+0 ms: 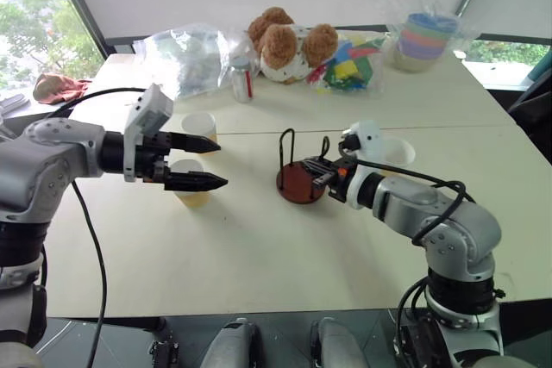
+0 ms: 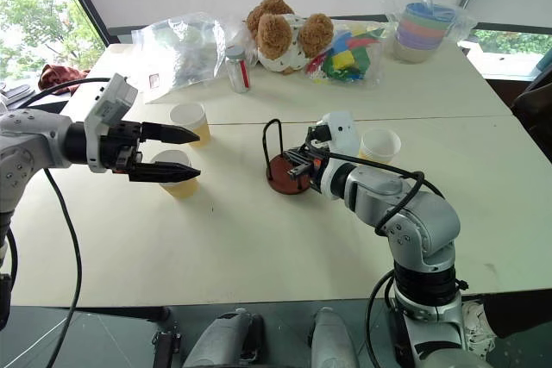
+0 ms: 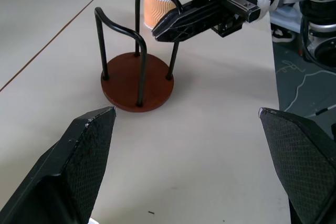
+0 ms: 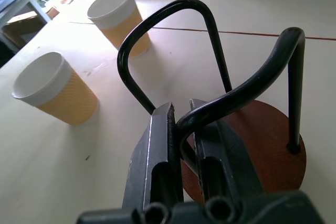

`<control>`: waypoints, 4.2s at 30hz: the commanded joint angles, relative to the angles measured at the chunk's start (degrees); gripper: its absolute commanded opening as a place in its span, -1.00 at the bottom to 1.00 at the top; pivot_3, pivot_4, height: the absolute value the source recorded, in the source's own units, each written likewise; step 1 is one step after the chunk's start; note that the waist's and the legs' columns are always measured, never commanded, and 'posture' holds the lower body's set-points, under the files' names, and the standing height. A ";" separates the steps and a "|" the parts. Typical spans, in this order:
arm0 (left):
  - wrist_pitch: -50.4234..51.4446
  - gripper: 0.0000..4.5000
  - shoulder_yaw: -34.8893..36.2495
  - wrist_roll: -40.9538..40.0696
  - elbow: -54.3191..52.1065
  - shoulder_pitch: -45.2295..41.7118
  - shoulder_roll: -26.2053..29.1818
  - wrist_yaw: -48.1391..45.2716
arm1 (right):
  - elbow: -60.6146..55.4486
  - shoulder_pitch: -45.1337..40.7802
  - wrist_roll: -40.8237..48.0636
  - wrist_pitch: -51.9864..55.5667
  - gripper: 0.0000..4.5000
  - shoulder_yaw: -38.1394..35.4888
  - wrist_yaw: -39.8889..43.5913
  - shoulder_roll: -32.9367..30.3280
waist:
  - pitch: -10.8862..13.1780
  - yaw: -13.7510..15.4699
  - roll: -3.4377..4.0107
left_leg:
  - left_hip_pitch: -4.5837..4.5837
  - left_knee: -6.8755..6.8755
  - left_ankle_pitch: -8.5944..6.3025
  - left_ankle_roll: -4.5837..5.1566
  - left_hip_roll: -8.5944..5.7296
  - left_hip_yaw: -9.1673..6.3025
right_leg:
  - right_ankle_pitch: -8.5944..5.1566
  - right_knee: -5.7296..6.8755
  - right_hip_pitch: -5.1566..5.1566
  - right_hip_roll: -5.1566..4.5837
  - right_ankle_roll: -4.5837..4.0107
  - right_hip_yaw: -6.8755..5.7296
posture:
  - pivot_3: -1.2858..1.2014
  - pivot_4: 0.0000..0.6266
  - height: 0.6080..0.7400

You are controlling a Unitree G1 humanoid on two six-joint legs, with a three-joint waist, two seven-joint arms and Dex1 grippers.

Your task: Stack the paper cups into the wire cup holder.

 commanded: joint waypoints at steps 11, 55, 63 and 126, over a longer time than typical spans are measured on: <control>-4.67 1.00 -1.76 2.35 3.78 -1.63 -2.43 -5.82 | -11.31 8.26 8.23 1.60 0.76 -6.39 5.88 -4.92 | 0.01 0.24 -0.03 | 0.00 0.00 -0.01 0.02 0.02 -0.02 | 0.00 -0.02 0.04 0.03 0.00 0.00 | 0.03 -0.52 1.00; -9.94 1.00 -3.91 8.12 -1.93 -1.25 -5.77 -3.34 | 49.95 -20.25 -29.07 -52.49 -0.98 14.26 63.71 -40.80 | 0.31 0.09 -0.18 | -0.03 0.08 0.14 -0.25 0.20 0.19 | 0.01 -0.69 0.22 0.10 0.01 0.04 | 0.03 -0.52 1.00; -10.54 1.00 -5.25 10.27 1.56 -4.42 -5.25 -5.46 | 50.03 -44.92 -28.08 -49.13 -0.98 17.32 77.03 -36.33 | 0.40 -0.21 -0.04 | -0.02 -0.06 0.16 -0.34 0.33 0.25 | 0.01 -0.57 0.03 0.24 0.01 0.06 | 0.03 -0.52 1.00; -29.56 1.00 -6.64 27.39 8.63 2.49 15.28 -15.50 | 2.46 -12.09 15.76 -8.64 0.29 -1.38 56.07 -26.89 | 0.33 0.12 -0.44 | -0.16 0.14 -0.02 -0.02 0.26 0.33 | 0.02 0.04 -0.23 0.07 0.00 0.08 | 0.03 -0.52 1.00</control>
